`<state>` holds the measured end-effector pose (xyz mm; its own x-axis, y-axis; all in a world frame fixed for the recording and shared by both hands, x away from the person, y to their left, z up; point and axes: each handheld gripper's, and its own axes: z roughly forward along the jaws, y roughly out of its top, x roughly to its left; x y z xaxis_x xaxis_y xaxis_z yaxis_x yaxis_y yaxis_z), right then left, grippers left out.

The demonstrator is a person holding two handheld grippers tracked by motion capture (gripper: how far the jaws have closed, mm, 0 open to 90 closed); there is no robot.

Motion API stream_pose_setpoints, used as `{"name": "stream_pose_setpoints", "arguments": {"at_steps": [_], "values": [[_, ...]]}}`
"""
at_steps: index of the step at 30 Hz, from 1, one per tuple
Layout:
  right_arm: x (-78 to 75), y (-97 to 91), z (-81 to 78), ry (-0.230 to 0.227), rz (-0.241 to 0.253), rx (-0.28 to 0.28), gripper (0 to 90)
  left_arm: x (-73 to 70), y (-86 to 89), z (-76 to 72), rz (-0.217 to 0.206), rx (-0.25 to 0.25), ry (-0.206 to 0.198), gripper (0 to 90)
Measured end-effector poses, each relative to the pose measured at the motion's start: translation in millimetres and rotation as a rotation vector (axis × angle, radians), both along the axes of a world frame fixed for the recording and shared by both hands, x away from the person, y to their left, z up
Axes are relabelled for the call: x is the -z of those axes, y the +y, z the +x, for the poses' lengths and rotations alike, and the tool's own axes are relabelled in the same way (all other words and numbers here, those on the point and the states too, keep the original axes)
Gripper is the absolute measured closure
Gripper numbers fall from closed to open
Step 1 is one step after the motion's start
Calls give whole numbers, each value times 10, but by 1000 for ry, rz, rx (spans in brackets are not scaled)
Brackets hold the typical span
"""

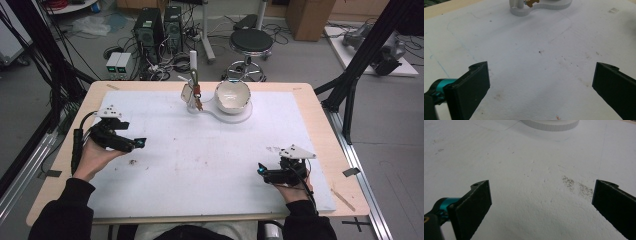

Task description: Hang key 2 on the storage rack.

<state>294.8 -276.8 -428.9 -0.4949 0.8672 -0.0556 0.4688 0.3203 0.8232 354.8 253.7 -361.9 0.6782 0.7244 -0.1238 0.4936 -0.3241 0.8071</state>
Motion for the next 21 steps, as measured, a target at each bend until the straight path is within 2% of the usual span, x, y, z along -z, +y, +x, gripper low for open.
{"name": "stream_pose_setpoints", "arguments": {"at_steps": [2,6,10,17,21], "values": [[0,-3,2,-3,-2,1,16,22,44,-51,-12,-11,-1,17],[1,-3,0,0,2,2,16,68,134,-146,-5,-23,-8,17],[0,0,0,1,0,2,16,140,219,-220,9,-36,3,17],[-2,-5,-4,-2,1,9,16,351,359,-393,17,-83,23,17],[0,-3,-1,-3,-2,7,16,440,419,-511,27,-102,-1,17]]}}
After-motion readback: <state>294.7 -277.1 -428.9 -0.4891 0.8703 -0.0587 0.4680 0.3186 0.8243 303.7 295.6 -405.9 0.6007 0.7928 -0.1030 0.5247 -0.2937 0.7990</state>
